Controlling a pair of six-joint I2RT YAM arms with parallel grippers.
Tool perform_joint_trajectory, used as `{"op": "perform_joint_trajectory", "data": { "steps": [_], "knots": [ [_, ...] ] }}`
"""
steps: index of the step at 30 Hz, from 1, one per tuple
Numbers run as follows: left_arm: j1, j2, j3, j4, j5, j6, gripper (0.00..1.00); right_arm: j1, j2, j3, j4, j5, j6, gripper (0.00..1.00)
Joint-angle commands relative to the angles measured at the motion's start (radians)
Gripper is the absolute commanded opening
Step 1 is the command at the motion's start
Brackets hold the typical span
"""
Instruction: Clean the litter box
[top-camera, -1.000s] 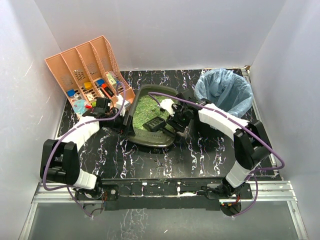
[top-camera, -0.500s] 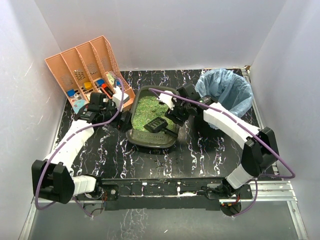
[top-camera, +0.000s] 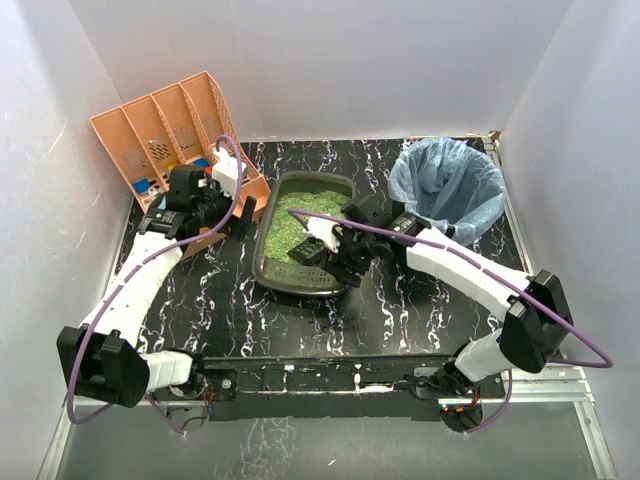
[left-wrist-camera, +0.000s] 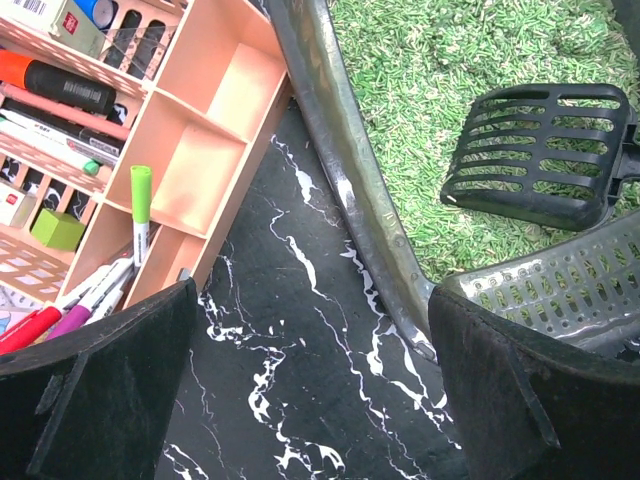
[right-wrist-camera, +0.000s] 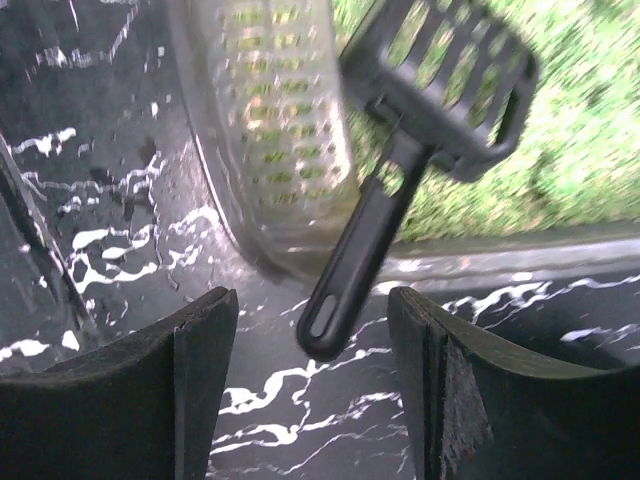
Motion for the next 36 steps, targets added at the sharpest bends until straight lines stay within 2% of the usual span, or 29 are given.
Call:
{"op": "perform_joint_trajectory", "data": {
  "steps": [1,9,20,25,28,36],
  "knots": [
    [-0.002,-0.028,-0.010,0.018,-0.027,-0.015,0.97,0.012,-0.004,-0.042,0.032,0.087,0.067,0.67],
    [0.006,-0.052,-0.050,0.045,-0.023,-0.002,0.97,0.014,0.057,-0.061,0.034,0.094,0.102,0.65],
    [0.007,-0.037,-0.016,0.042,0.002,0.006,0.97,0.014,0.090,-0.047,0.043,0.077,0.129,0.38],
    [0.008,-0.025,-0.010,0.042,0.010,0.006,0.97,0.015,0.086,-0.033,0.038,0.074,0.118,0.33],
    [0.007,-0.026,-0.013,0.042,0.010,0.010,0.97,0.015,0.084,-0.022,0.026,0.078,0.115,0.26],
    [0.006,-0.009,-0.002,0.042,0.026,0.003,0.97,0.014,0.006,-0.005,0.014,0.171,0.100,0.12]
  ]
}}
